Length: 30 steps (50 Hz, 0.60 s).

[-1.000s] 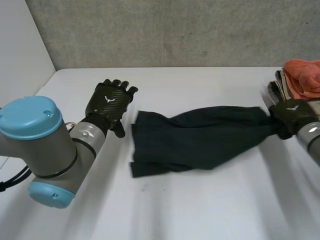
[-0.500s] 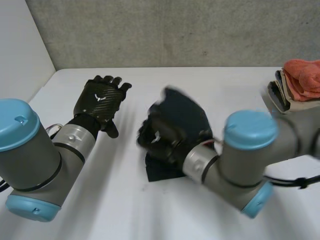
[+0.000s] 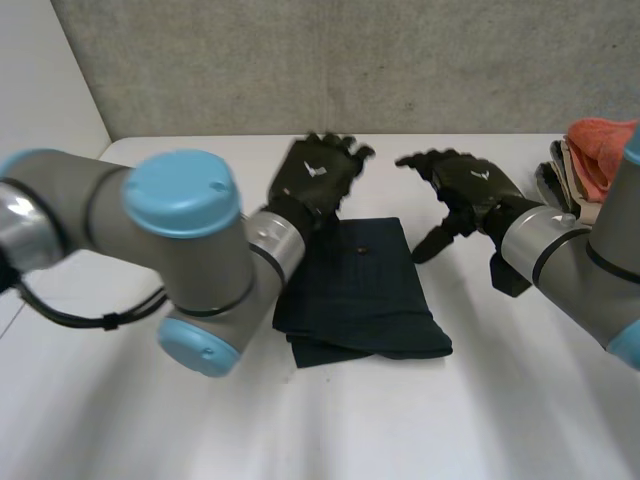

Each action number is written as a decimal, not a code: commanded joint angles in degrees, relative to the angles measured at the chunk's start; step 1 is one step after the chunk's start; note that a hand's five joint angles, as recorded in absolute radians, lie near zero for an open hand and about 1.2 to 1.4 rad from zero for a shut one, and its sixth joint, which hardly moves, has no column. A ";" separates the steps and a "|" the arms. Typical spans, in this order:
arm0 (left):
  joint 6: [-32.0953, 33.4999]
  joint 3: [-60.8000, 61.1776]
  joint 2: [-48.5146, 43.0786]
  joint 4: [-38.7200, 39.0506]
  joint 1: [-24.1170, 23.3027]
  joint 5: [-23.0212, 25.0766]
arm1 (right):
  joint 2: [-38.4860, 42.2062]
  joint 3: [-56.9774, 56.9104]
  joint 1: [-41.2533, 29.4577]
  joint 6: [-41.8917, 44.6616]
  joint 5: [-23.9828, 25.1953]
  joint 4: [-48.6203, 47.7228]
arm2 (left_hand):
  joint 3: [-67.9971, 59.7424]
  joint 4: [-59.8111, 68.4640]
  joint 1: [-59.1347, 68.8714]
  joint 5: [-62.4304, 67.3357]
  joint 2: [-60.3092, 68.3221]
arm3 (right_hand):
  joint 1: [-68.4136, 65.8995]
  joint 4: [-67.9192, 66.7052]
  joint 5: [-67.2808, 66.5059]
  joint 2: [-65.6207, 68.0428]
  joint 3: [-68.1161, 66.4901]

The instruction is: Fold the laundry.

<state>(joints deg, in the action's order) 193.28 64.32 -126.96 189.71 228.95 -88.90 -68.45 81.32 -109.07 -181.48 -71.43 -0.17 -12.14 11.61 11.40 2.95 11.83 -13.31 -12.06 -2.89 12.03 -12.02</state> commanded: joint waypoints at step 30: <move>2.45 -5.34 5.23 -14.01 1.49 -0.33 | 2.21 4.25 -3.15 23.80 -6.00 -2.19 | -1.44 1.97 2.18 0.63 1.75 | 3.31 2.06 2.89 -2.03 2.02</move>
<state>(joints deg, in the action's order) 195.89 61.36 -128.26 175.25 228.47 -95.82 -57.99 75.18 -109.92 -157.52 -76.84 3.66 -12.14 11.61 11.52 2.96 11.82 -11.80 -12.06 -2.89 12.03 -12.02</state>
